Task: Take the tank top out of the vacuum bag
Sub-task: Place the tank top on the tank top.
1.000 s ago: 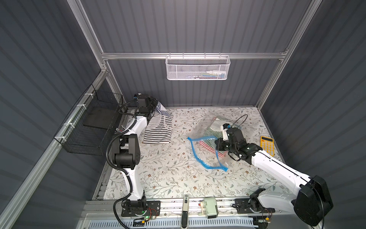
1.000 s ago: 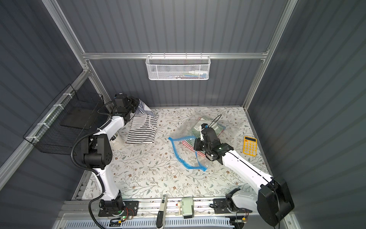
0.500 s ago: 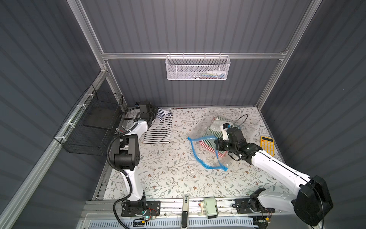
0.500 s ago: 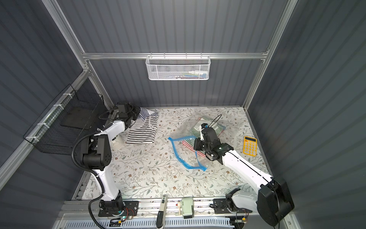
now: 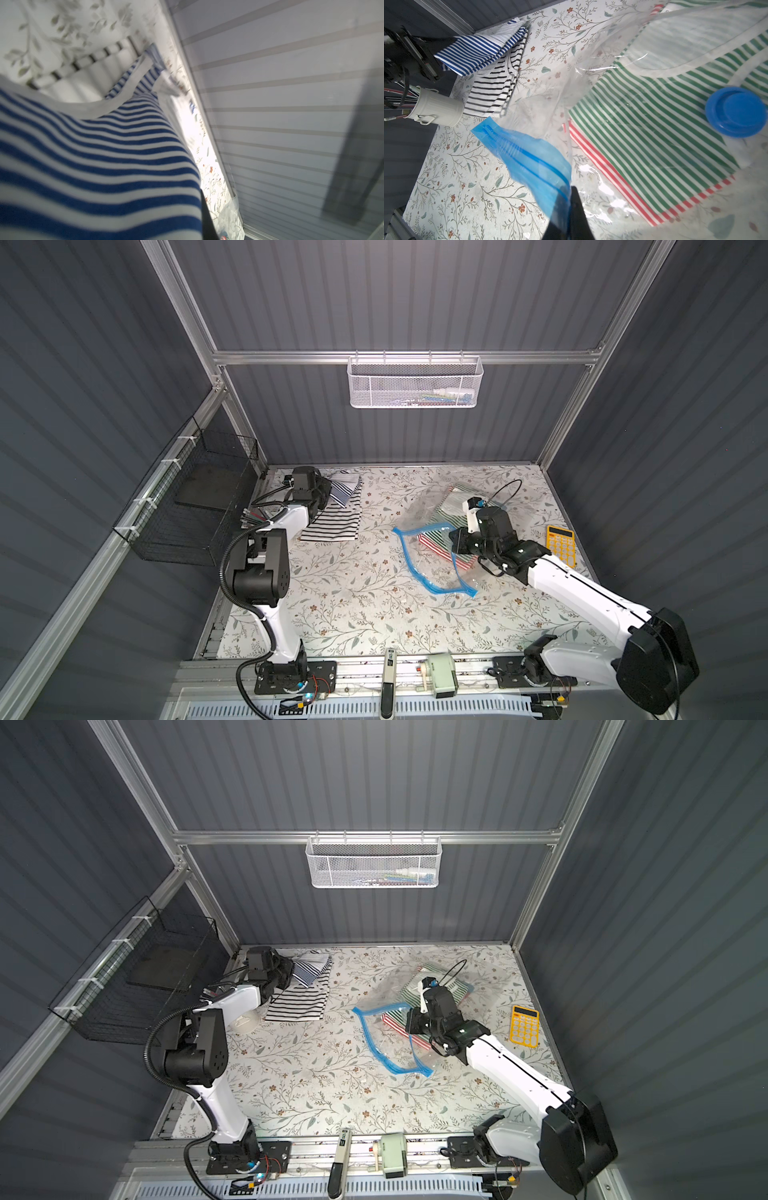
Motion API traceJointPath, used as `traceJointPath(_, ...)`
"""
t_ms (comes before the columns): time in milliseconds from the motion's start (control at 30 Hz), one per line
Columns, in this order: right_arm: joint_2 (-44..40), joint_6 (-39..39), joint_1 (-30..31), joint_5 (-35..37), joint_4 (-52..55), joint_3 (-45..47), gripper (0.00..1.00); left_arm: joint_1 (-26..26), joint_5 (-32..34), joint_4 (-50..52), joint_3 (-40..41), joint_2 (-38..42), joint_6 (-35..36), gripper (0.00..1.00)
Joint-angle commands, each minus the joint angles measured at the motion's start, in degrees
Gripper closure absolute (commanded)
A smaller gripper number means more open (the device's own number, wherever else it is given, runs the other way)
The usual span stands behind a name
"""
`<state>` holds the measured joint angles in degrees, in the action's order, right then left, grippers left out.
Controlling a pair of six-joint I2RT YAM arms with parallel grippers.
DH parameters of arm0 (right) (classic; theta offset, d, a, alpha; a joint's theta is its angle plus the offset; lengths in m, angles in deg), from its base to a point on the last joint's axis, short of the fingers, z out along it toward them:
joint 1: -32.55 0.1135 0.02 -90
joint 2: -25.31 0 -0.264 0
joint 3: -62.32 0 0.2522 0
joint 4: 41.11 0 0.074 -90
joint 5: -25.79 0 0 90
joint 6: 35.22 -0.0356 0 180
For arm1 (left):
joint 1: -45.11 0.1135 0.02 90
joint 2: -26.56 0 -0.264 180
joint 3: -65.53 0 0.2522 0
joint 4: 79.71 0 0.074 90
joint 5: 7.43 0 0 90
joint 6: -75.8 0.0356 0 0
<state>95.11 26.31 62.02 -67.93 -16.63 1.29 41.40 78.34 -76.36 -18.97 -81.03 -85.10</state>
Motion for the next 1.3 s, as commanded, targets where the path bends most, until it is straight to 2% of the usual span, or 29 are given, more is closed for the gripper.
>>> traceJointPath(0,-0.80,-0.50,-0.27,-0.14,-1.18,0.77,1.00,-0.16,-1.24,-0.97,2.13,1.39,-3.54,1.00)
traceJointPath(300,0.06,-0.97,-0.24,-0.82,-1.77,0.68,1.00,-0.43,-2.60,-1.80,5.61,0.36,-7.59,0.99)
traceJointPath(500,-0.01,-1.18,-0.21,-0.95,-1.85,0.76,1.00,-0.57,-3.50,-1.30,6.67,0.19,-7.23,0.88)
traceJointPath(567,-0.11,-1.17,-0.22,-1.02,-2.01,0.92,1.00,-0.60,-3.55,0.25,6.42,0.53,-6.41,0.80)
traceJointPath(667,-0.42,-1.34,-0.29,-1.17,-1.98,0.95,1.00,-0.61,-4.24,1.05,6.64,0.77,-5.94,0.74)
traceJointPath(1267,-2.91,-2.23,-0.21,-1.28,-2.45,3.01,1.00,-0.87,-5.57,4.17,9.84,2.71,-1.82,0.71)
